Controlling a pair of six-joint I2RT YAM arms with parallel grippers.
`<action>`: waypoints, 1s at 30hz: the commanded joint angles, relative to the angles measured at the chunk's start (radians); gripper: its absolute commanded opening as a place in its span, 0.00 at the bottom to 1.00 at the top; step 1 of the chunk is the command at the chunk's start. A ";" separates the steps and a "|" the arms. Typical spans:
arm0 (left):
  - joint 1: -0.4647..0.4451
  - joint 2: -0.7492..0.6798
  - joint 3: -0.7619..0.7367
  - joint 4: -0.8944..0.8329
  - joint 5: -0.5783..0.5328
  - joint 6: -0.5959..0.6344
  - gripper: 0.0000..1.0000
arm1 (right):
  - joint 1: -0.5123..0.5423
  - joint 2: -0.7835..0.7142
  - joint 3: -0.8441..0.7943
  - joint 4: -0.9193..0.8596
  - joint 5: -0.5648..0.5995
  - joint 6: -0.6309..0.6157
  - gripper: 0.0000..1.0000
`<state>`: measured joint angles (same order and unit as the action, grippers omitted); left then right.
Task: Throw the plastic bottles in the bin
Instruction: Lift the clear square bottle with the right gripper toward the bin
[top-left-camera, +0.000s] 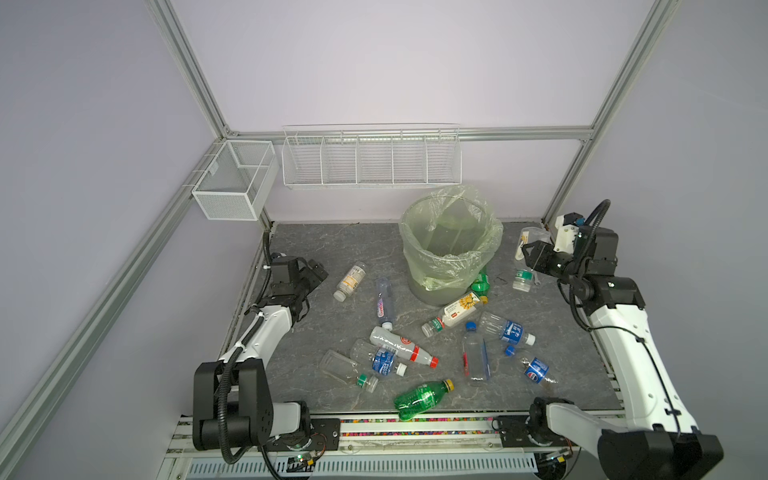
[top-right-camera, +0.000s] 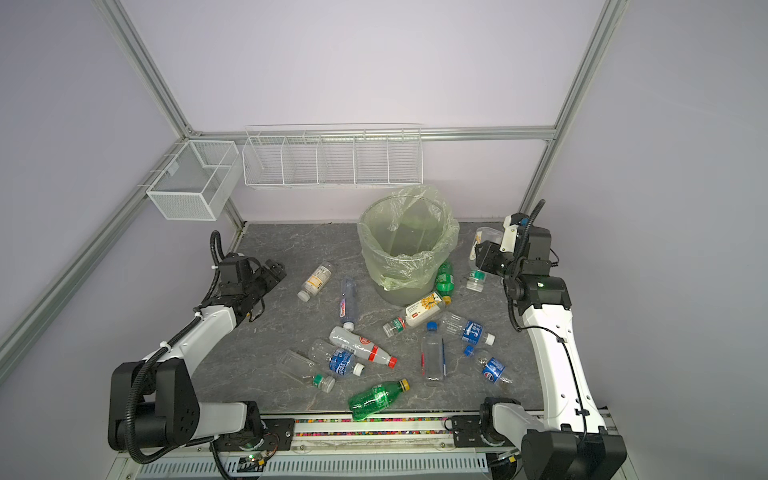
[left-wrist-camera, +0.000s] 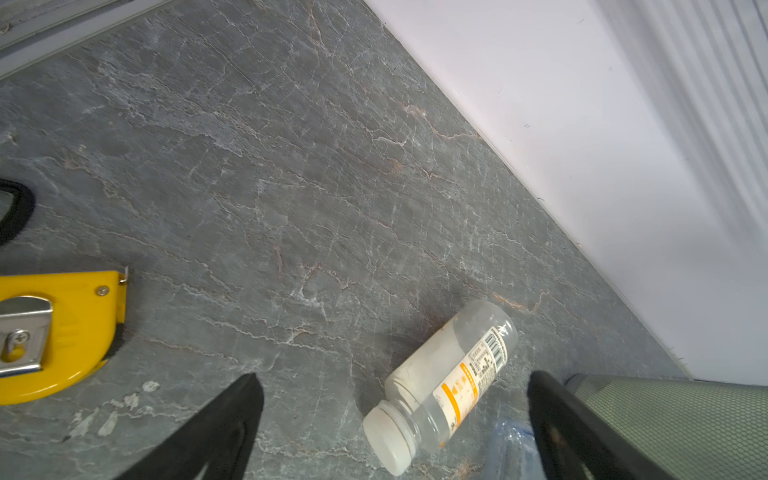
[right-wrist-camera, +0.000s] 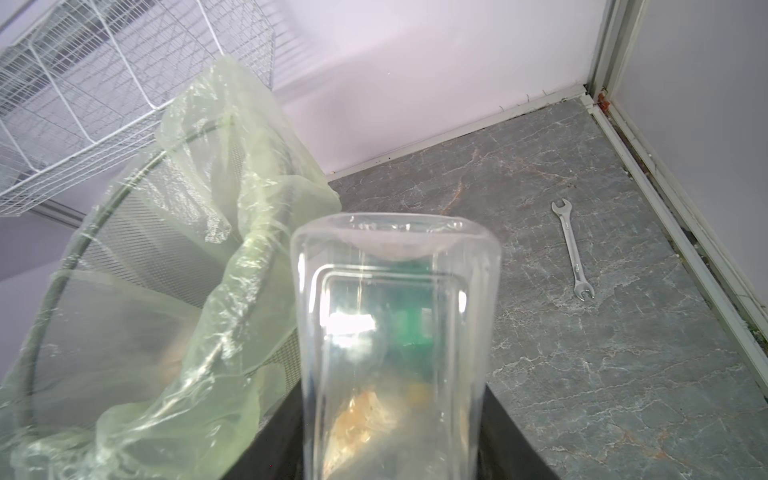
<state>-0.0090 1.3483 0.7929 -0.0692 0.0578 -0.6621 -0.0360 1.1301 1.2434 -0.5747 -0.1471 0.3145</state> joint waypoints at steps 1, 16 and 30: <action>-0.005 -0.017 0.003 -0.010 0.013 -0.011 0.99 | 0.018 -0.037 0.048 -0.003 -0.028 -0.004 0.44; -0.006 -0.025 -0.003 -0.016 0.019 -0.031 0.99 | 0.091 0.029 0.292 0.019 -0.078 -0.008 0.44; -0.005 -0.012 -0.011 -0.013 0.017 -0.034 0.99 | 0.149 -0.003 0.220 0.058 -0.086 0.004 0.43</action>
<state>-0.0090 1.3369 0.7925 -0.0807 0.0700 -0.6807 0.0868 1.1454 1.4879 -0.5629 -0.2180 0.3145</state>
